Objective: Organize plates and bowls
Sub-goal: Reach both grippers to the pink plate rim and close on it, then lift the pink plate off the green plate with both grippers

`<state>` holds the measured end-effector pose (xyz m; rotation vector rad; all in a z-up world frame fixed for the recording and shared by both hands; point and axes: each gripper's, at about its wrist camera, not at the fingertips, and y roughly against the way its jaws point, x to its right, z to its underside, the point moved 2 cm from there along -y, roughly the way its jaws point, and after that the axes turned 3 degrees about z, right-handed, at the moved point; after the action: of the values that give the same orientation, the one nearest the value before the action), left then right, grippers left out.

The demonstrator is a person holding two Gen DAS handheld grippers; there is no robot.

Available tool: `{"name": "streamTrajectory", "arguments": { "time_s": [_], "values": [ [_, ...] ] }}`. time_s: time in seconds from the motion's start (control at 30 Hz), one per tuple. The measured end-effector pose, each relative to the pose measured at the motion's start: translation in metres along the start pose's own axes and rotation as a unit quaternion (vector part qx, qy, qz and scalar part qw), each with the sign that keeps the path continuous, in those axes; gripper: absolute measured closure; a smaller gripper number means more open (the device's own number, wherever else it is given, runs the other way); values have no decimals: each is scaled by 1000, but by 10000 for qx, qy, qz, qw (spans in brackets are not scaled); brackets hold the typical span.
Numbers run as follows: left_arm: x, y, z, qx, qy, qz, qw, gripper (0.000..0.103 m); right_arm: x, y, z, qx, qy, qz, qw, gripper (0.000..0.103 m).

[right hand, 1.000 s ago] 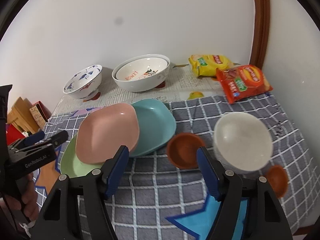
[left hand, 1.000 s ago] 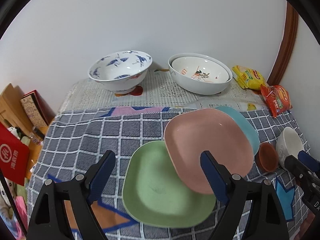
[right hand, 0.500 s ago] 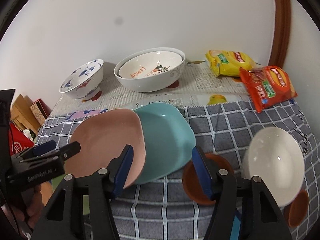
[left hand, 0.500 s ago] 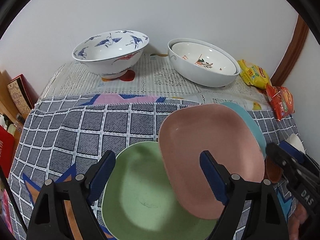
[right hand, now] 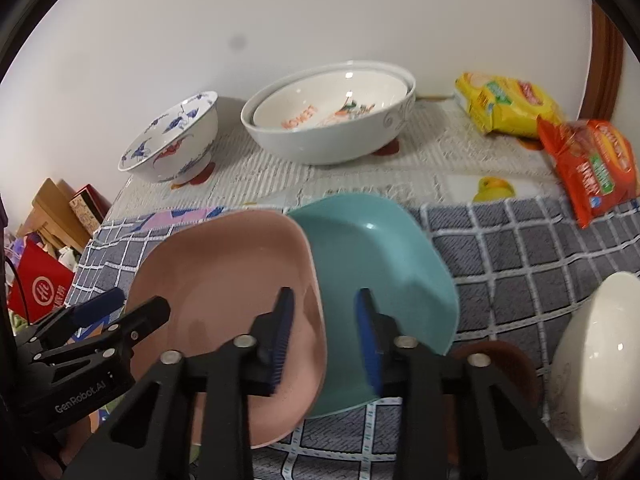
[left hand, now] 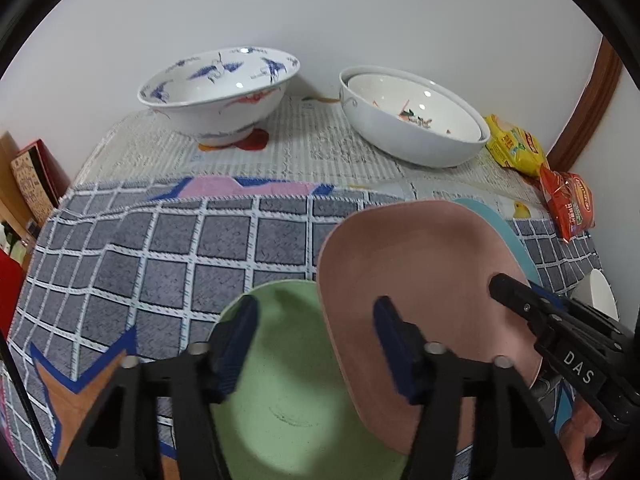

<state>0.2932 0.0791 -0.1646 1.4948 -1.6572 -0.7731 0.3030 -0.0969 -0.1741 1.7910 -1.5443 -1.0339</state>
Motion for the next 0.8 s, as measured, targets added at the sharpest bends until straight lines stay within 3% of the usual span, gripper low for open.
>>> {"name": "streamTrajectory", "arguments": {
  "time_s": [0.07, 0.2, 0.37, 0.8],
  "values": [
    [2, -2, 2, -55, -23, 117, 9999, 70, 0, -2, 1, -34, -28, -11, 10000, 90],
    [9, 4, 7, -17, -86, 209, 9997, 83, -1, 4, 7, -7, -113, -134, 9998, 96],
    [10, 18, 13, 52, -118, 217, 9997, 88, -3, 23, 15, 149, -141, -80, 9998, 97],
    [6, 78, 38, 316, -83, 363, 9988, 88, -19, 98, 48, 439, -217, -185, 9986, 97]
  ]
}}
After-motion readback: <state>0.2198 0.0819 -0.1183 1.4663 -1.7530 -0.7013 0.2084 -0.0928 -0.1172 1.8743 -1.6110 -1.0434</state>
